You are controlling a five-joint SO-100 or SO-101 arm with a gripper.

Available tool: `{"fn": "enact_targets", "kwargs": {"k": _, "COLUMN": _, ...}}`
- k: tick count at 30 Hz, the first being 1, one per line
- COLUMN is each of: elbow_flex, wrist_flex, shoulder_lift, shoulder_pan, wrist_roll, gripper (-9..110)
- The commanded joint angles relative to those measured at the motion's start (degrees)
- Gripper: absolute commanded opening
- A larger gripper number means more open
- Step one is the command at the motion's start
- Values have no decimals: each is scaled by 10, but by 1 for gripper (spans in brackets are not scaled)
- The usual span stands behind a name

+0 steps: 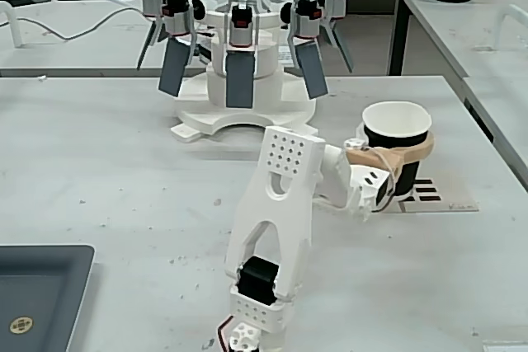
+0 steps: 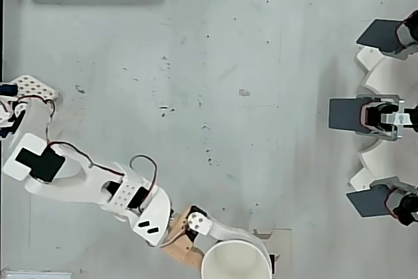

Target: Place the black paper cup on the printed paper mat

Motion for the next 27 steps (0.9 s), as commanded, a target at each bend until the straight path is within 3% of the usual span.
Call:
{"fn": "enact_targets", "kwargs": {"k": 1, "elbow_flex": -69, "wrist_flex": 21, "shoulder_lift": -11, "shoulder_pan": 11, "wrist_roll": 5, "gripper": 10}}
{"fn": "enact_targets", "kwargs": {"k": 27, "elbow_flex": -350, "wrist_flex": 110, "shoulder_lift": -210, "shoulder_pan": 20, "wrist_roll": 7, "gripper": 9}}
